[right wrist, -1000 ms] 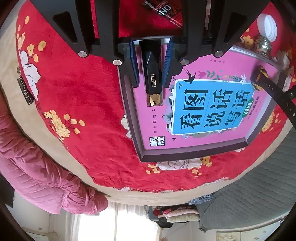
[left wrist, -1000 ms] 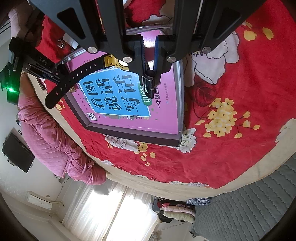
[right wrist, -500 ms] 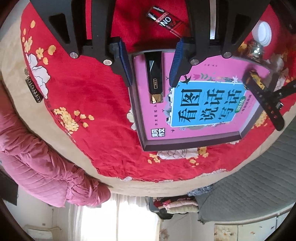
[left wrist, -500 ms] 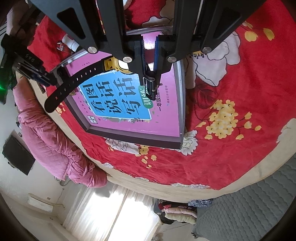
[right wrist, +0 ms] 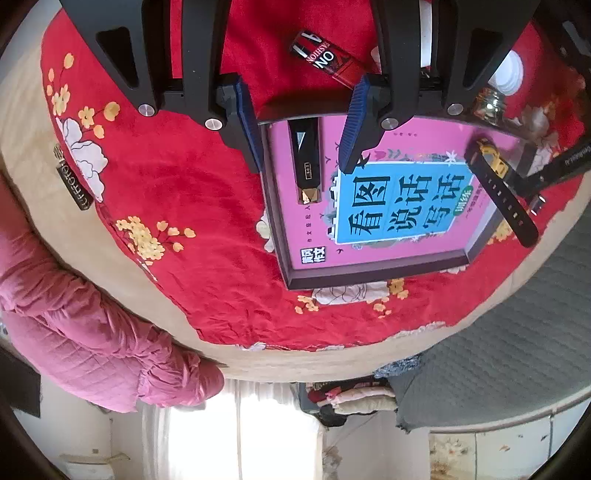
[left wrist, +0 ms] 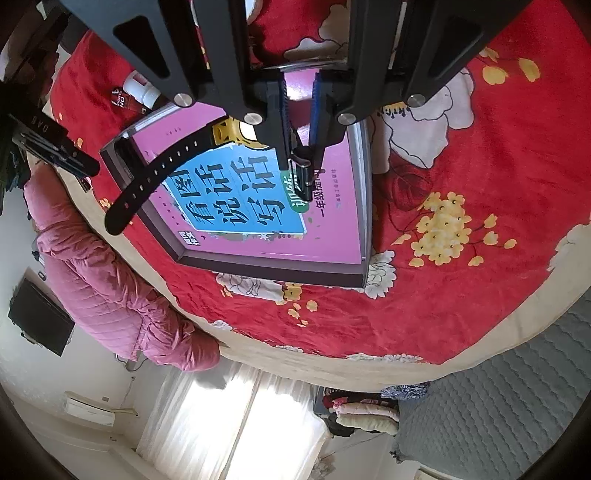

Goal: Organize rigid objects
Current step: 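Lower the watch into the box and open the left tool while the right tool releases the lighter inside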

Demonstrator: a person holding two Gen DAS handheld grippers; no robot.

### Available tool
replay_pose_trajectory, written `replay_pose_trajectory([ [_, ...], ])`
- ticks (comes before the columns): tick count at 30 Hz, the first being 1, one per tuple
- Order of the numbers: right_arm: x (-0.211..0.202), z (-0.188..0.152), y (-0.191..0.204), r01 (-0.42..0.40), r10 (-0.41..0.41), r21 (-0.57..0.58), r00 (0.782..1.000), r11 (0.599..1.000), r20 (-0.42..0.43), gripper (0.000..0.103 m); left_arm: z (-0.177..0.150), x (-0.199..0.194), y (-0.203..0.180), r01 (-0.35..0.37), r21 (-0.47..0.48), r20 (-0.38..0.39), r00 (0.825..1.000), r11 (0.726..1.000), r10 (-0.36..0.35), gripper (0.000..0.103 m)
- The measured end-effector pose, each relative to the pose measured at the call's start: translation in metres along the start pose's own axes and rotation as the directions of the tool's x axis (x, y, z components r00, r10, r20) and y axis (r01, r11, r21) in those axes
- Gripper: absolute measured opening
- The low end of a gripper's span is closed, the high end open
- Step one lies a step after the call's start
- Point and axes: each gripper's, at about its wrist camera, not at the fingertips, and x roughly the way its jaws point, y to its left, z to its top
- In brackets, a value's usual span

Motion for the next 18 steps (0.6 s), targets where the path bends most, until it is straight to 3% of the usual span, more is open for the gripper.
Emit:
replay_pose_trajectory([
  [8, -0.011, 0.000, -0.007, 0.001, -0.001, 0.025, 1.000, 1.000, 0.023, 0.050, -0.002, -0.009, -0.008, 0.007, 0.031, 0.024, 1.000, 0.999, -0.008, 0.031],
  [18, -0.016, -0.004, -0.004, -0.011, 0.010, 0.023, 1.000, 1.000, 0.028, 0.051, -0.006, -0.019, -0.011, -0.003, 0.041, 0.042, 0.999, 0.999, 0.001, 0.033],
])
